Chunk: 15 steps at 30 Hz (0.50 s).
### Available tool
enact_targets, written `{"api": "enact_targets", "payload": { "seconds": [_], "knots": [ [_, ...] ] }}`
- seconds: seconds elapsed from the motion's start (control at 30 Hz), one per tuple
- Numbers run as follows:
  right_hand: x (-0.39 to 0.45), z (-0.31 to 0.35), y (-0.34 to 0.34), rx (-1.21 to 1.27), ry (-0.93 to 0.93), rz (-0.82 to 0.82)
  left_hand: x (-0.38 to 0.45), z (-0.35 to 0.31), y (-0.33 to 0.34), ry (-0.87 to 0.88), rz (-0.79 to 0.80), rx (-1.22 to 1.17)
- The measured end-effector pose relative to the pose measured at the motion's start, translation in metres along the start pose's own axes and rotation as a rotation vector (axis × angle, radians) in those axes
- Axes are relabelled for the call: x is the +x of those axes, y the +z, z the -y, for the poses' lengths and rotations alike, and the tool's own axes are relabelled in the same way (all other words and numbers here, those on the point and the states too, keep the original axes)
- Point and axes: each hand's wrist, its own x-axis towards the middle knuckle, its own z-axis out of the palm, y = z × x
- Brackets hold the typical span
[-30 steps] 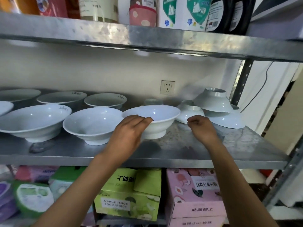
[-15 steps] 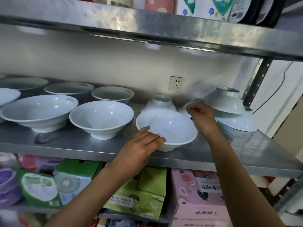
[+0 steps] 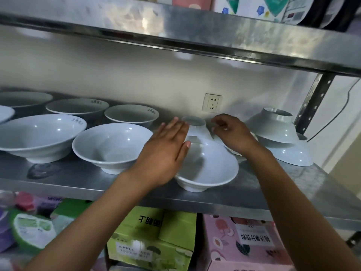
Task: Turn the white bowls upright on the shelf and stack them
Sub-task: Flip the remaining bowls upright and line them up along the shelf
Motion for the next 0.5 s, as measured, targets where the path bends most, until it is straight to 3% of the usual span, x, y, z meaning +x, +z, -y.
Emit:
{"api": "enact_targets", "payload": {
  "seconds": [0.13, 0.23, 0.5],
  "knots": [
    [0.033, -0.014, 0.007, 0.018, 0.042, 0.138, 0.028, 0.012, 0.008, -0.047, 0.147, 0.124],
    [0.051, -0.027, 0.016, 0.112, 0.112, 0.22, 0.046, 0.018, 0.013, -0.107, 0.25, 0.081],
    [0.073, -0.056, 0.046, 0.213, 0.079, 0.211, 0.073, 0.026, 0.0, -0.226, 0.309, -0.054]
  ]
}}
